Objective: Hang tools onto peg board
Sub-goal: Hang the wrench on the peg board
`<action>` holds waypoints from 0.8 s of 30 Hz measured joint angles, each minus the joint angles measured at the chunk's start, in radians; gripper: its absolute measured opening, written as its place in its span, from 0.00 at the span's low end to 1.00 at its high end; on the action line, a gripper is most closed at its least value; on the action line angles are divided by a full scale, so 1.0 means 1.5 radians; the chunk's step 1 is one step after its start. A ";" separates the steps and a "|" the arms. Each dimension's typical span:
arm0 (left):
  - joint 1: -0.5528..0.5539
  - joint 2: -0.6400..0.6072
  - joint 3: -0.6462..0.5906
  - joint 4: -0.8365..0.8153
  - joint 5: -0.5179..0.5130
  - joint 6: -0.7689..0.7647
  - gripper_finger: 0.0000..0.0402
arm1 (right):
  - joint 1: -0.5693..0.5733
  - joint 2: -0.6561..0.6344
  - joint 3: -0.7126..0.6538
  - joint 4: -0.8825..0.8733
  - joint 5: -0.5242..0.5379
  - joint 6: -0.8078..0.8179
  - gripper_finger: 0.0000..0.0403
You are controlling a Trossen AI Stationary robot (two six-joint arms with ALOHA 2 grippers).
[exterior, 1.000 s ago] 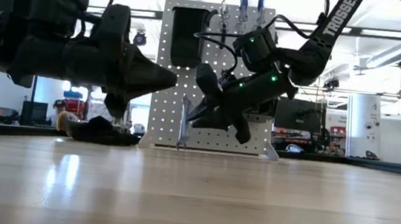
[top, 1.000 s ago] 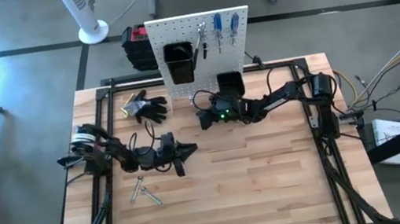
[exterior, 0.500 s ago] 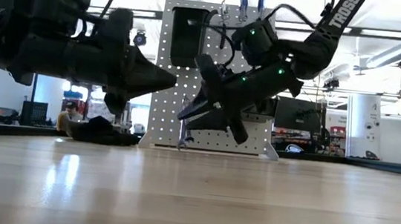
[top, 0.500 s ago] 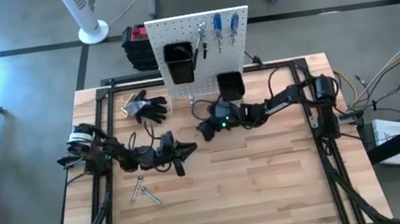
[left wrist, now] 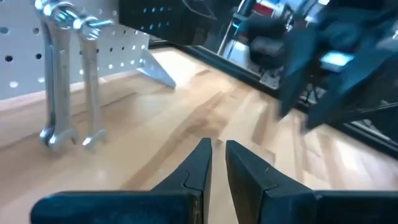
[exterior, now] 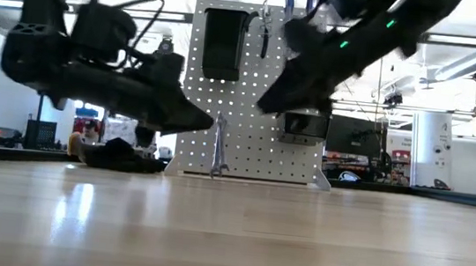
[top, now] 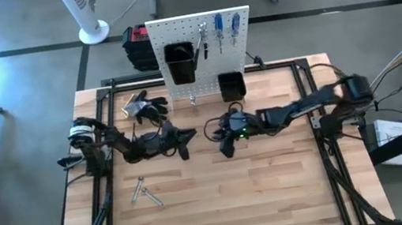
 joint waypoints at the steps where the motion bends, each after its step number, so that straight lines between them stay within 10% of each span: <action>1: 0.012 -0.001 0.005 -0.010 0.011 0.004 0.09 | 0.005 -0.025 -0.006 -0.015 0.014 -0.009 0.20; 13: 0.149 0.001 0.135 -0.196 0.130 0.046 0.09 | 0.035 -0.340 -0.040 -0.278 0.232 -0.064 0.09; 24: 0.226 0.005 0.143 -0.210 0.135 0.065 0.09 | 0.057 -0.463 -0.053 -0.416 0.372 -0.051 0.07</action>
